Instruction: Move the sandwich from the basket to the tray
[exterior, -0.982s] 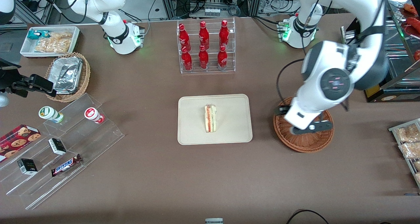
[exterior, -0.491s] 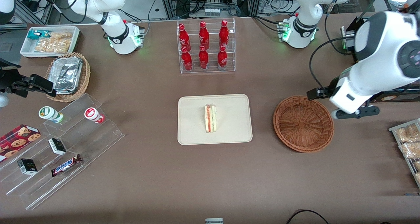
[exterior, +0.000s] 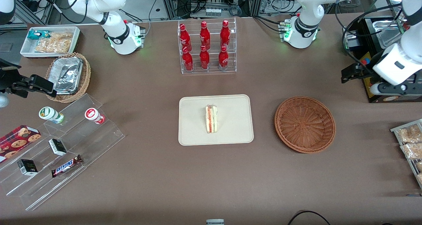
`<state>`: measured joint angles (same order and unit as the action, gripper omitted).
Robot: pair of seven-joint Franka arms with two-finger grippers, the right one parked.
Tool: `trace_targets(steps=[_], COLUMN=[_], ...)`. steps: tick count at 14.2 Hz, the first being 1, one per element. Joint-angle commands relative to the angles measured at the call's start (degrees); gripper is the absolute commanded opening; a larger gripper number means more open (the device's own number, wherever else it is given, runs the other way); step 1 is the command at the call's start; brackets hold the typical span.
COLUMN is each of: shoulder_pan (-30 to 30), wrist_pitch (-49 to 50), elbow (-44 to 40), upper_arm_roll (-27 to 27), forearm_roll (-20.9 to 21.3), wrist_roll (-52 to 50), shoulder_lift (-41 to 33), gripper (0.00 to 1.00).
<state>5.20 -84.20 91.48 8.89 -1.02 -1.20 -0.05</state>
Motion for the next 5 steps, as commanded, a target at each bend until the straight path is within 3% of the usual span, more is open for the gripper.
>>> trace_targets(steps=[1, 5], shoulder_pan=[2.62, 2.53], wrist_pitch=[-0.08, -2.89], elbow=[1.60, 1.77], upper_arm_roll=[2.01, 2.01], forearm_roll=[0.84, 3.74], wrist_roll=[1.11, 0.85], shoulder_lift=[-2.41, -2.24], gripper=[1.00, 1.00])
